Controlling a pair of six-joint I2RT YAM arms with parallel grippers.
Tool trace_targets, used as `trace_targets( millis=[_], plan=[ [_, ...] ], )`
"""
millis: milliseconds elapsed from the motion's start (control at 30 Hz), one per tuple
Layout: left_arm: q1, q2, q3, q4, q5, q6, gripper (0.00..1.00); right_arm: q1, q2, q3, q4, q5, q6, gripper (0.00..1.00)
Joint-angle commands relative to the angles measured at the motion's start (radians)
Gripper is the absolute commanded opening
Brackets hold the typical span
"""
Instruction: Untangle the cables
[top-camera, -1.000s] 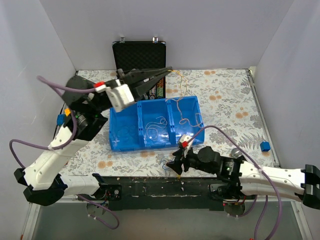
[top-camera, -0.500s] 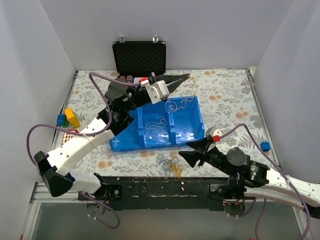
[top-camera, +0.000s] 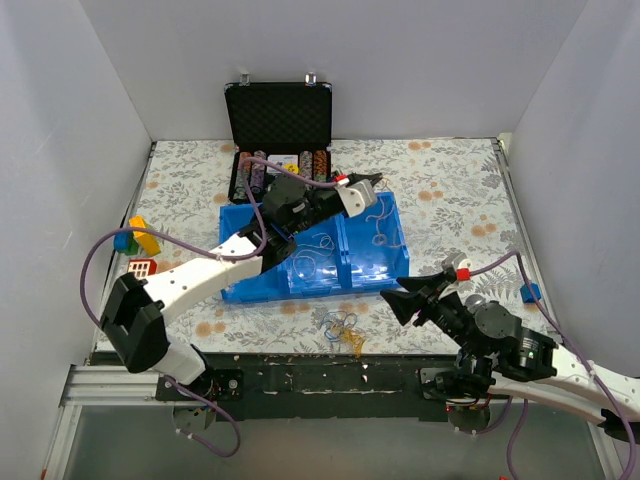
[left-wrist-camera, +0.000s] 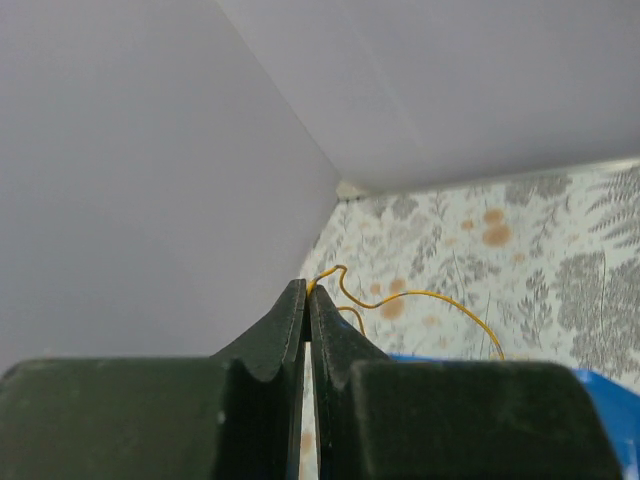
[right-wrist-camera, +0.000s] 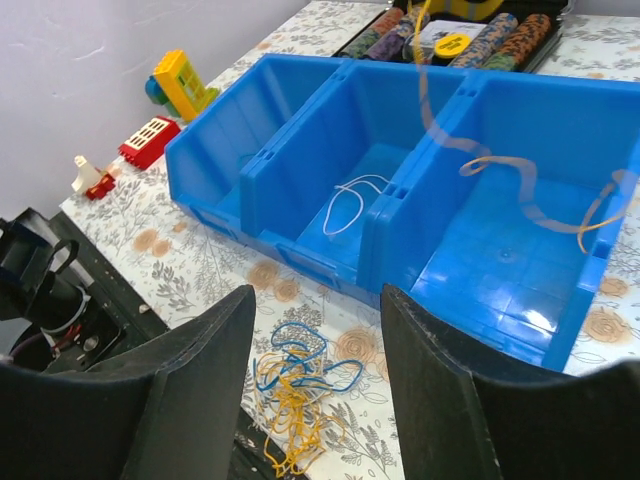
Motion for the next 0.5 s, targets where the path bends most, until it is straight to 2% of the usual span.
trace_targets(
  millis=[0, 367, 400, 467],
  plan=[
    [0.017, 0.031, -0.062, 0.054, -0.099, 0.044, 0.00, 0.003, -0.022, 0.072, -0.032, 0.080, -0.001, 0.61],
    [0.017, 0.090, -0.047, 0.015, -0.112, 0.015, 0.00, 0.005, -0.022, 0.057, -0.026, 0.116, -0.007, 0.62],
    [0.019, 0.103, -0.045, 0.003, -0.117, 0.015, 0.02, 0.003, -0.016, 0.055, -0.020, 0.116, -0.007, 0.62],
    [0.017, 0.133, -0.027, -0.020, -0.134, 0.009, 0.21, 0.003, 0.000, 0.061, -0.020, 0.108, -0.011, 0.62]
  ],
)
